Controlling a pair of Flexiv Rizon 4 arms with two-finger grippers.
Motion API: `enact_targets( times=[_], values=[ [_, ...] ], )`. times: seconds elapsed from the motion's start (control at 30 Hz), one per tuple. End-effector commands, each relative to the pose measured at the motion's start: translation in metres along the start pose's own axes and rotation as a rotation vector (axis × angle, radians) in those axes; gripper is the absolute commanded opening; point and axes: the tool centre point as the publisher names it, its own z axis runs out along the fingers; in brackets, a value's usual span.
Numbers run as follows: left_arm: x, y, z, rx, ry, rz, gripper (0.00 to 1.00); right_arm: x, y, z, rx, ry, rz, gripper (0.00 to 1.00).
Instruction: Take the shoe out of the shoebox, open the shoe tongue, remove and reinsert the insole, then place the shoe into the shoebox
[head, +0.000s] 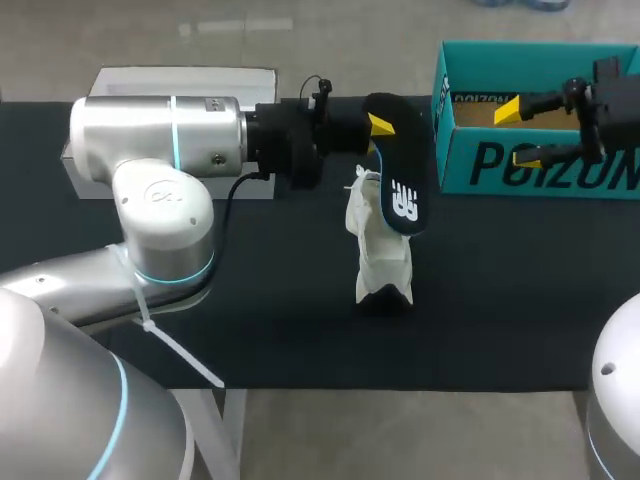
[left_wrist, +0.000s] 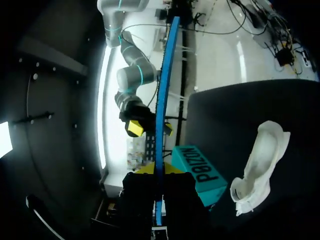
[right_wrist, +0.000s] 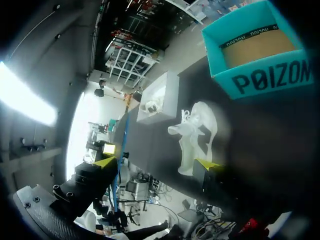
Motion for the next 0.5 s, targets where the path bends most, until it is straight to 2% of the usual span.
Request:
enact_targets(
  times=[0.03, 0.07, 0.13, 0.2, 0.3, 0.33, 0.5],
  values=[
    [-0.002, -0.014, -0.031, -0.006, 0.008, -0.01, 0.0, -0.031, 0.0, -0.035, 0.285, -0.22, -0.018, 1.0],
    [-0.003, -0.015, -0.033, -0.007, 0.006, -0.014, 0.0, -0.036, -0.001, -0.038, 0.303, -0.203, 0.0, 1.0],
    [-0.003, -0.017, -0.036, -0.013, 0.002, -0.021, 0.0, -0.045, 0.001, -0.046, 0.287, -0.225, 0.064, 1.0],
    [-0.003, -0.017, -0.038, -0.025, -0.004, -0.018, 0.0, -0.046, 0.0, -0.05, 0.3, -0.206, 0.089, 1.0],
    [-0.001, -0.019, -0.04, -0.034, -0.005, -0.03, 0.0, -0.049, -0.003, -0.056, 0.354, -0.178, 0.22, 1.0],
    [0.0, -0.02, -0.04, -0.035, -0.005, -0.039, 0.0, -0.05, -0.003, -0.058, 0.349, -0.162, 0.249, 1.0],
    [0.003, -0.024, -0.041, -0.024, 0.004, -0.046, 0.0, -0.047, -0.003, -0.061, 0.342, -0.19, 0.217, 1.0]
  ],
)
